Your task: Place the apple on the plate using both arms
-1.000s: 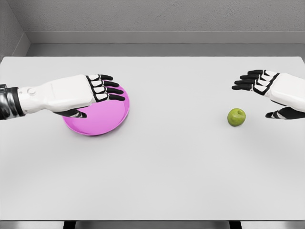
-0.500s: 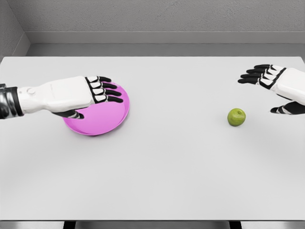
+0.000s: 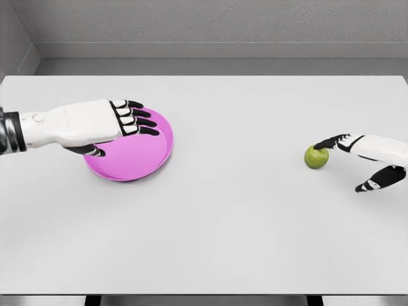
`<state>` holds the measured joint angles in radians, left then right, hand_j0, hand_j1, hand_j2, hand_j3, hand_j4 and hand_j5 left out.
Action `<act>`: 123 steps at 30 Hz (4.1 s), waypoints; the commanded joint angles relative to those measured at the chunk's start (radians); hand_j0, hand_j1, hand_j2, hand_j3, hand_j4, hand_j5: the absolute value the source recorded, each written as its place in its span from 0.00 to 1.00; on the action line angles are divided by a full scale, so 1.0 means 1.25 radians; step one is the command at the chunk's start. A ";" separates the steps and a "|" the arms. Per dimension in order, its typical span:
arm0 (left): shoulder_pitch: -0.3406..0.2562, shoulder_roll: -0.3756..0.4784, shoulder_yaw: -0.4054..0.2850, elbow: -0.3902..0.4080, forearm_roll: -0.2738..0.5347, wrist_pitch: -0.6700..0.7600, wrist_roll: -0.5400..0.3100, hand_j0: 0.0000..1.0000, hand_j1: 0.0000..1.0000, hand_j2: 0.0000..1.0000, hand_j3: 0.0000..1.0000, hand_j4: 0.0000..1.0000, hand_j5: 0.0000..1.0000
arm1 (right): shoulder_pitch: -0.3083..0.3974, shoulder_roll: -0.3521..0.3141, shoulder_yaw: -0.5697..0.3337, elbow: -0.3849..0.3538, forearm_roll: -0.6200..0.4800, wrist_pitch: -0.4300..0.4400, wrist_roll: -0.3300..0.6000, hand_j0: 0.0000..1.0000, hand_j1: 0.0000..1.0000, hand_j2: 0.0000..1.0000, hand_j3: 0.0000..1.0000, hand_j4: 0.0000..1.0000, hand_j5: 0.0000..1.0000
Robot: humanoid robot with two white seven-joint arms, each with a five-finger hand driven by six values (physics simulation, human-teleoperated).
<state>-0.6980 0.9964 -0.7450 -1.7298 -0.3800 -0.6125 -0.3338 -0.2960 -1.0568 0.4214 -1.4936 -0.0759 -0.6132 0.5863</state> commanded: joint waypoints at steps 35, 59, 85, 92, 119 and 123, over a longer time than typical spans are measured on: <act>0.000 -0.001 0.002 0.000 0.005 0.001 0.000 1.00 1.00 1.00 1.00 1.00 1.00 | -0.103 0.195 0.056 0.197 0.044 0.002 0.020 1.00 1.00 1.00 1.00 1.00 1.00; 0.000 0.001 0.002 0.000 0.003 0.001 0.000 1.00 1.00 1.00 1.00 1.00 1.00 | -0.141 0.221 0.056 0.282 0.091 0.002 0.020 1.00 1.00 1.00 1.00 1.00 1.00; -0.001 0.001 0.003 0.000 0.005 0.001 0.000 1.00 1.00 1.00 1.00 1.00 1.00 | -0.152 0.227 0.059 0.283 0.132 0.002 0.020 0.75 0.75 0.75 0.75 0.75 0.75; 0.000 0.001 0.003 0.000 0.003 0.001 0.000 1.00 1.00 1.00 1.00 1.00 1.00 | -0.152 0.234 0.060 0.283 0.131 0.002 0.020 0.66 0.66 0.66 0.66 0.66 0.66; 0.000 0.001 0.003 0.000 0.003 0.001 0.000 1.00 1.00 1.00 1.00 1.00 1.00 | -0.234 0.344 0.283 0.020 0.115 0.002 0.020 0.45 0.45 0.45 0.45 0.45 0.45; 0.000 0.001 0.003 0.000 0.005 0.001 0.000 1.00 1.00 1.00 1.00 1.00 1.00 | -0.233 0.344 0.287 0.008 0.115 0.002 0.020 0.45 0.45 0.45 0.45 0.45 0.45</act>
<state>-0.6980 0.9962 -0.7417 -1.7304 -0.3807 -0.6124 -0.3349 -0.5875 -0.6305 0.7724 -1.4754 0.0742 -0.6144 0.6119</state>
